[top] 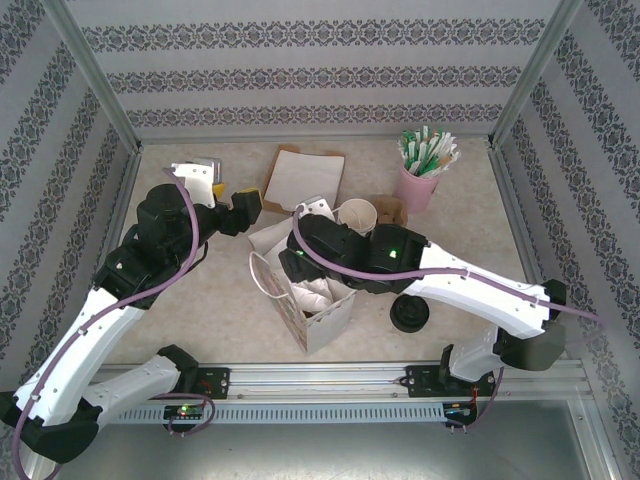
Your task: Pack the takeout coffee
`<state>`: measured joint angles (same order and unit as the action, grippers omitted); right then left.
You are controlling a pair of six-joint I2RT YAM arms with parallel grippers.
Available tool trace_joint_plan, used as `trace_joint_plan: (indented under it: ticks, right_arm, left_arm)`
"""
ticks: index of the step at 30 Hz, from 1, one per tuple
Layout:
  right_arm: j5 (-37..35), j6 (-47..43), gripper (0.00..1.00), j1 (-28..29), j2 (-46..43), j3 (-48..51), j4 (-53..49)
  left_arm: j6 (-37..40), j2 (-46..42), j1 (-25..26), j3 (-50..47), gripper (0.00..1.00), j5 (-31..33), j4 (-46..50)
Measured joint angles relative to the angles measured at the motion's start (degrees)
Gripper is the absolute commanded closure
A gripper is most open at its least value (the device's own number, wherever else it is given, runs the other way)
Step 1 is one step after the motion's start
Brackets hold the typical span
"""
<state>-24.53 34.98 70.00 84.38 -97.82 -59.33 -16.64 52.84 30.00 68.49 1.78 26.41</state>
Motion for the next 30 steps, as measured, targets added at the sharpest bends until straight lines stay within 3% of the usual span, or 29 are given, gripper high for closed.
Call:
trace_joint_plan:
  ticks: [4, 6, 11, 15, 21, 28, 30]
  right_arm:
    - [-0.4, -1.7, 0.18, 0.0, -1.7, -0.2, 1.9]
    - [-2.1, -3.1, 0.18, 0.0, -3.4, 0.3, 3.7]
    - [-11.0, -11.5, 0.13, 0.2, -12.9, 8.4, 13.8]
    - [-17.5, -20.6, 0.1, -3.7, -22.1, 18.3, 26.3]
    - [-20.5, -30.7, 0.03, -24.1, -31.8, 34.0, 43.7]
    - [-8.0, -30.8, 0.03, -55.6, -32.5, 57.9, 60.7]
    - [-4.4, -30.1, 0.03, -60.8, -31.2, 64.6, 65.4]
  left_arm:
    - [0.8, 0.0, 0.0, 0.0, 0.12, 0.9, 0.0]
    - [2.0, 0.0, 0.0, 0.0, 0.0, 2.2, 0.0]
    - [5.9, 0.9, -0.7, 0.1, 0.0, 8.3, -1.4]
    - [7.0, 2.6, -7.0, -0.9, 0.0, 10.5, -5.6]
    - [5.4, 4.0, -18.2, -8.1, 0.0, 14.3, -13.3]
    - [4.0, 9.2, -22.8, -23.4, 0.0, 19.7, -24.3]
    - [3.8, 11.9, -23.4, -27.3, 0.0, 21.1, -27.6]
